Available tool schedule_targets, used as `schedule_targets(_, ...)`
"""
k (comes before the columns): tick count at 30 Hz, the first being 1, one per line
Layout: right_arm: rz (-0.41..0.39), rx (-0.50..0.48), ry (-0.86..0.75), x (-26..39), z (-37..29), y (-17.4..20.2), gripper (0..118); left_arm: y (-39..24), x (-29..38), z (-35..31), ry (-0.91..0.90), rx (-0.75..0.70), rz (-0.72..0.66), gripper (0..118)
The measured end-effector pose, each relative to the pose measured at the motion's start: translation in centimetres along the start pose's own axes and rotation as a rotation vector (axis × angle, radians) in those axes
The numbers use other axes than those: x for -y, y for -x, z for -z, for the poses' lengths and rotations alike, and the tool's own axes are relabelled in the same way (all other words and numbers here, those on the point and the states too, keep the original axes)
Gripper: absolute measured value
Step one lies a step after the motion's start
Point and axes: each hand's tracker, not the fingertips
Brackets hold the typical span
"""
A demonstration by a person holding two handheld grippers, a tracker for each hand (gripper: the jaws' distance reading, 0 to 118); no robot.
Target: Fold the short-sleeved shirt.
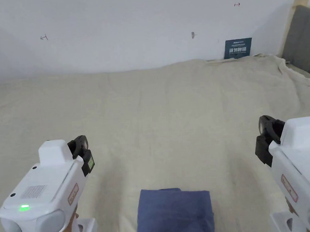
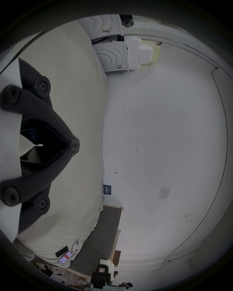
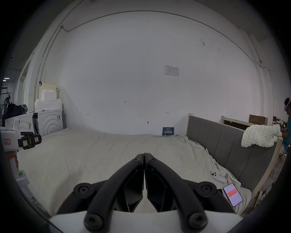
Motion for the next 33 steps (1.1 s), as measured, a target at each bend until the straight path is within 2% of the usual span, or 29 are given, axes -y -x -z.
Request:
schedule_targets(10, 0.014, -0.039, 0.028, 1.7, 1.7, 2.8, 0, 1.1, 0.6, -0.2, 0.021, -0.006, -0.022, 0)
schedule_targets(19, 0.059, -0.108, 0.208, 9.9, 4.9, 8.2, 0, 1.7, 1.9, -0.7, 0.069, 0.014, -0.026, 0)
schedule_targets(27, 0.014, -0.107, 0.351, 18.6, 5.8, 11.9, 0, 2.1, 4.3, -0.7, 0.155, 0.054, -0.045, 0)
schedule_targets(33, -0.016, -0.123, 0.423, 22.5, 6.2, 13.4, 0, 1.8, 6.3, -0.2, 0.24, 0.092, -0.081, 0)
